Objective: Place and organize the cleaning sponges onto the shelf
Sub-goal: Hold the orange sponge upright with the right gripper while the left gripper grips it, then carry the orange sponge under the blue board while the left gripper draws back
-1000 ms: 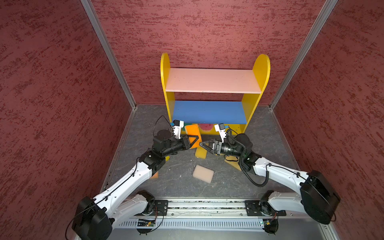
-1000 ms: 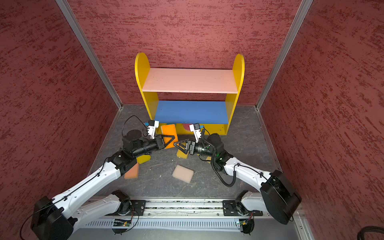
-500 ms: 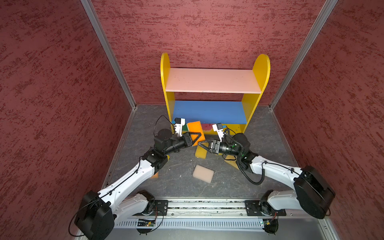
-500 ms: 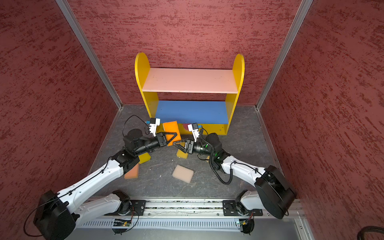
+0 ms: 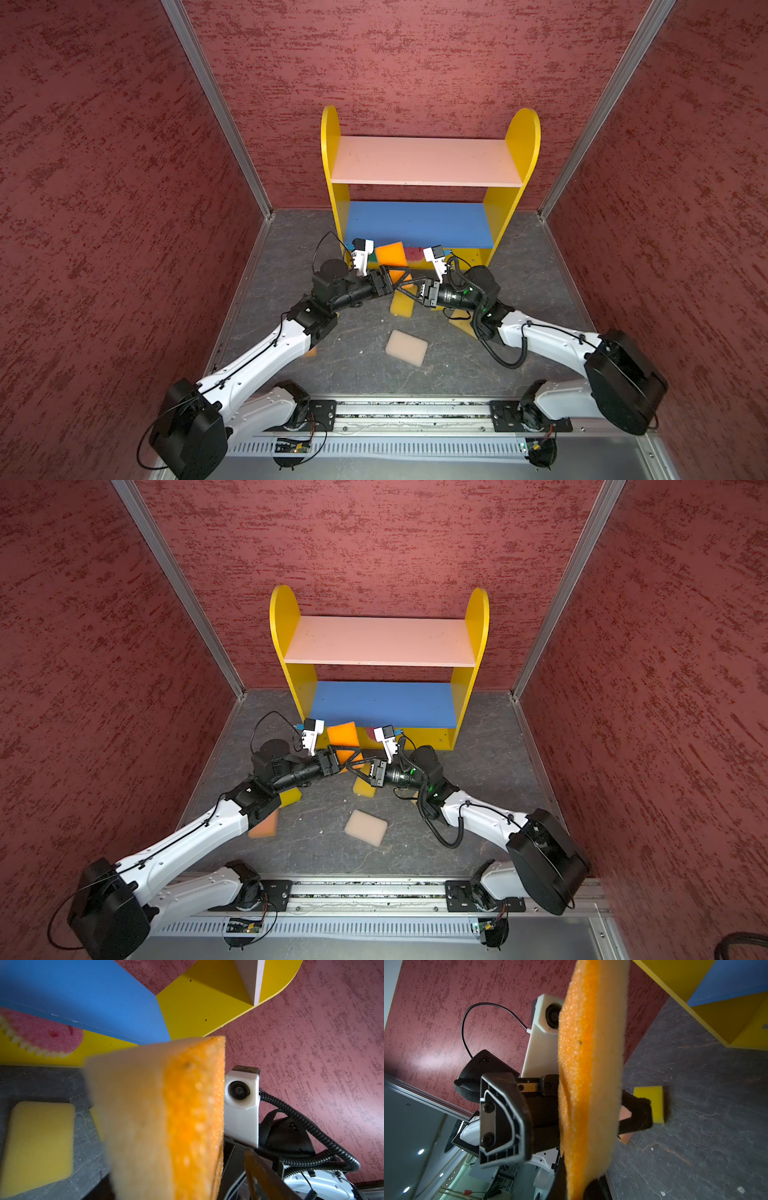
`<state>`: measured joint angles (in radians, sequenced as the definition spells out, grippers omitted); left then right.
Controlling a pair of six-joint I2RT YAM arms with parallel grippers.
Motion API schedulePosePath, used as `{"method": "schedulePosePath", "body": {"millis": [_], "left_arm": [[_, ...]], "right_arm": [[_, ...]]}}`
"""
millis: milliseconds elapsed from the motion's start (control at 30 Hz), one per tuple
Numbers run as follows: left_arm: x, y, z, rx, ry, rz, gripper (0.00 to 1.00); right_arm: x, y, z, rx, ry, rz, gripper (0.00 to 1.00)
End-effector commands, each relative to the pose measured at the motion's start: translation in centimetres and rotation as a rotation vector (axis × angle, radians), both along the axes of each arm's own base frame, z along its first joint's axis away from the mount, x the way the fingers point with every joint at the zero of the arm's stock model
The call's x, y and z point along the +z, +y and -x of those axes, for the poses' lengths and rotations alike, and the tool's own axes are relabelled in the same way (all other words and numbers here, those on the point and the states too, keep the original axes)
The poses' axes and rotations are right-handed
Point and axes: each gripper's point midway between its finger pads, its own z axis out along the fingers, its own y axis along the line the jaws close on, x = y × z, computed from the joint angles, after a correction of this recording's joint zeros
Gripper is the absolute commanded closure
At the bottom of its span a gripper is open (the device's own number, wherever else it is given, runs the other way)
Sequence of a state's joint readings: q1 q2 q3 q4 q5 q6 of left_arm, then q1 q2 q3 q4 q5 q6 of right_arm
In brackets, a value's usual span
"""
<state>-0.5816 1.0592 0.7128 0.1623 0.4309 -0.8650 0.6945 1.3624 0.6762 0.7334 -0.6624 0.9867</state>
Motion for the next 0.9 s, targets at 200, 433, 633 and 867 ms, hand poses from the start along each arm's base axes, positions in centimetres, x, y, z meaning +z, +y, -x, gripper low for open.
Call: {"method": "schedulePosePath", "body": {"millis": [200, 433, 633, 867], "left_arm": [[1.4, 6.6, 0.4, 0.188, -0.046, -0.134, 0.07], [0.9, 11.7, 0.9, 0.293, 0.018, -0.121, 0.06], [-0.5, 12.9, 1.5, 0.317, 0.073, -0.095, 0.06], [-1.7, 12.8, 1.1, 0.317, 0.098, -0.073, 0.06]], "right_arm": [[-6.6, -2.1, -0.5, -0.061, 0.121, 0.273, 1.00], [-11.0, -6.3, -3.5, -0.231, 0.183, 0.411, 1.00], [-12.4, -10.7, -6.0, -0.394, 0.164, 0.548, 1.00], [-15.3, -15.7, -8.0, -0.556, 0.204, 0.744, 1.00]]}}
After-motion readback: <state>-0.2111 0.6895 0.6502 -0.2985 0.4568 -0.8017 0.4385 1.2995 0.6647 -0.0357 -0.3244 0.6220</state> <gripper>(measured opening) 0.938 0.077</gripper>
